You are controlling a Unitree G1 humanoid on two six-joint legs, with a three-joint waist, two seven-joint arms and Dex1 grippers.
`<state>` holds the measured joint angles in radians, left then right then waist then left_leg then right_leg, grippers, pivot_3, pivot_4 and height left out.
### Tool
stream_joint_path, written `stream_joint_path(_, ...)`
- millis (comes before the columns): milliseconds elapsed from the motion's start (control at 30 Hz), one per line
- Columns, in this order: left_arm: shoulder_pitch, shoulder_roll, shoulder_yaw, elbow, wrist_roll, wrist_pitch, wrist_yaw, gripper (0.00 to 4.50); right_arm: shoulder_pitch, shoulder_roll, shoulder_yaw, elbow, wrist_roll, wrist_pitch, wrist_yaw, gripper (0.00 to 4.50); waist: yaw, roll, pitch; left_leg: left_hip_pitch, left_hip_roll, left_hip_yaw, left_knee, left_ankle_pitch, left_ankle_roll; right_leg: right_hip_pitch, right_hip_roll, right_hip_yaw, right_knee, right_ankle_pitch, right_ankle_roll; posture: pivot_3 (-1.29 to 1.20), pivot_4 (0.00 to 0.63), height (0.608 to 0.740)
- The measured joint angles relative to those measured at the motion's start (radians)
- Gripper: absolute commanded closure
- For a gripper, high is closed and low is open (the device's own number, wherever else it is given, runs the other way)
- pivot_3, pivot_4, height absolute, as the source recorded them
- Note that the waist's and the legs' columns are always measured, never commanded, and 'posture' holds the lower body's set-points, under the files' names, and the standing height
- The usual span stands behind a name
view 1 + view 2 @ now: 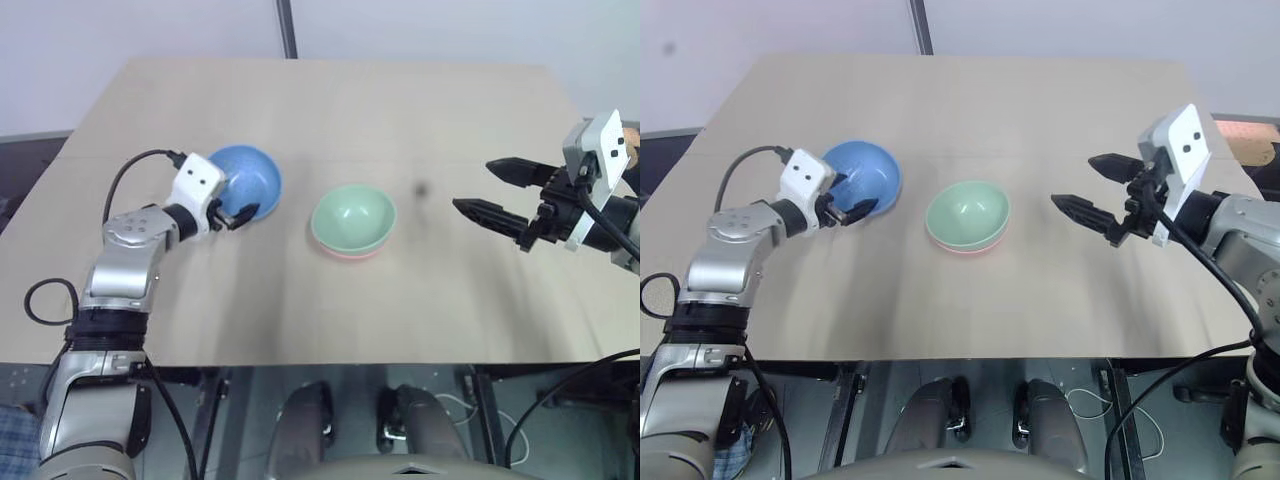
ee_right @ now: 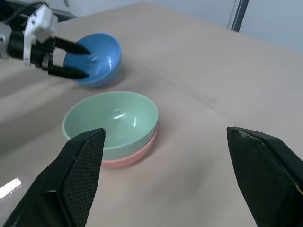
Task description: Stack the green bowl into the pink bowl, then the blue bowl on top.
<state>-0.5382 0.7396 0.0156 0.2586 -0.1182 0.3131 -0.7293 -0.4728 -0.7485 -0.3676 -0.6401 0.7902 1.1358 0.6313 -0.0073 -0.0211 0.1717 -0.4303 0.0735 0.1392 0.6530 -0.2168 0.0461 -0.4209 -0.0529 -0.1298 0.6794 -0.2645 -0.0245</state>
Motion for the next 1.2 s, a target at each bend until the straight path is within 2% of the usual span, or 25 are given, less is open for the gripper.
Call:
stream_joint_path(233,-0.005,0.008,-0.030,0.012,0.033,-0.034,-0.069,0.49,0.026,-0.021,-0.001,-0.024,0.074,-0.027,-0.005,0.08,0.000,0.000,0.000,0.000,0.000,0.000,0.000,0.000,0.000,0.000,0.000,0.000,0.000,0.000,-0.001,0.00,0.150,0.740)
stream_joint_path(367,-0.004,0.007,-0.030,0.011,0.038,-0.037,-0.085,1.73,0.038,-0.041,-0.001,-0.033,0.102,-0.037,-0.009,0.00,0.000,0.000,0.000,0.000,0.000,0.000,0.000,0.000,0.000,0.000,0.000,0.000,0.000,0.000,-0.001,0.00,0.150,0.740)
stream_joint_path(533,-0.004,0.008,-0.030,0.010,0.042,-0.037,-0.102,4.17,0.053,-0.073,0.000,-0.034,0.118,-0.055,-0.015,0.00,0.000,0.000,0.000,0.000,0.000,0.000,0.000,0.000,0.000,0.000,0.000,0.000,0.000,0.000,-0.001,0.00,0.150,0.740)
stream_joint_path(567,-0.004,0.008,-0.030,0.010,0.043,-0.038,-0.104,4.47,0.053,-0.073,0.000,-0.034,0.118,-0.057,-0.016,0.00,0.000,0.000,0.000,0.000,0.000,0.000,0.001,0.000,0.000,0.000,0.000,0.000,0.001,0.000,-0.001,0.00,0.150,0.740)
stream_joint_path(967,-0.010,0.010,-0.029,-0.002,0.040,-0.046,-0.162,4.47,0.063,-0.099,0.010,-0.027,0.127,-0.089,-0.030,0.00,0.001,0.000,0.000,0.000,0.000,0.000,0.001,0.000,0.000,0.000,0.000,0.000,0.001,0.000,-0.001,0.00,0.150,0.740)
stream_joint_path(1200,-0.119,0.048,-0.025,-0.054,-0.005,-0.042,-0.270,4.47,0.073,-0.114,0.029,-0.025,0.128,-0.104,-0.026,0.00,0.002,0.000,0.000,0.001,0.000,0.000,0.002,0.000,0.000,0.001,0.000,0.001,0.001,0.000,-0.001,0.00,0.150,0.740)
